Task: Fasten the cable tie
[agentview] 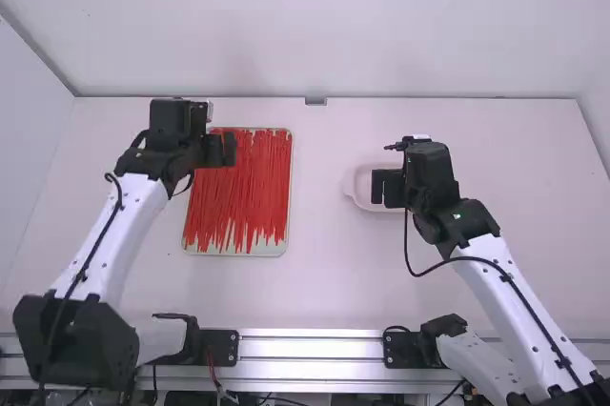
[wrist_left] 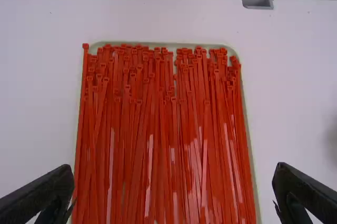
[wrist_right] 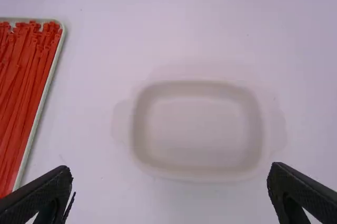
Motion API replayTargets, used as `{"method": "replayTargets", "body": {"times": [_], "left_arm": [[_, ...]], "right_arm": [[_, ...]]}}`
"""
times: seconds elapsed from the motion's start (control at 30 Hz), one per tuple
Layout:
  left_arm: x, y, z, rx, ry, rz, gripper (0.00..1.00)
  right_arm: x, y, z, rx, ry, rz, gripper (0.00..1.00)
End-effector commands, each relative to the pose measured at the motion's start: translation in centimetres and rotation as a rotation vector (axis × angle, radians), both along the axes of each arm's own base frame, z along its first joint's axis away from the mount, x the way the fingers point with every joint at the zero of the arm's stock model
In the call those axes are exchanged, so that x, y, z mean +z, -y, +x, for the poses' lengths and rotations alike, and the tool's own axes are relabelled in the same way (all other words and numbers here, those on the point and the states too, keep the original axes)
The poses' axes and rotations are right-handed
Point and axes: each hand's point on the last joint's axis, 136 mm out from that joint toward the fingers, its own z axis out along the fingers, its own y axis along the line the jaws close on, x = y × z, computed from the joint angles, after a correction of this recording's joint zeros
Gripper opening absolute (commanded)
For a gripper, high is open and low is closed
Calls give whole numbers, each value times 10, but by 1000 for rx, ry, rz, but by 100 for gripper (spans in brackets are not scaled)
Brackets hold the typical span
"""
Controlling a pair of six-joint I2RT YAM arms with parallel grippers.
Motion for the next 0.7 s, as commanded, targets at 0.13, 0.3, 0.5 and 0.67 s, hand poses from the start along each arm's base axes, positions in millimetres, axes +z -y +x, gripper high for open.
{"method": "replayTargets", "body": {"times": [0.13,0.3,0.5,0.67], "left_arm": [[-7,17,43,-65,-60,17,99],[-40,38,62,-110,-121,24,99],[-90,54,70,-123,-213,16,99],[-116,57,73,-129,-256,24,100]], "right_arm": [[12,-8,2,22,11,30,99],[9,-7,-1,5,-10,45,99],[0,-7,-11,17,-64,39,99],[-5,-14,-13,42,-91,60,99]]}}
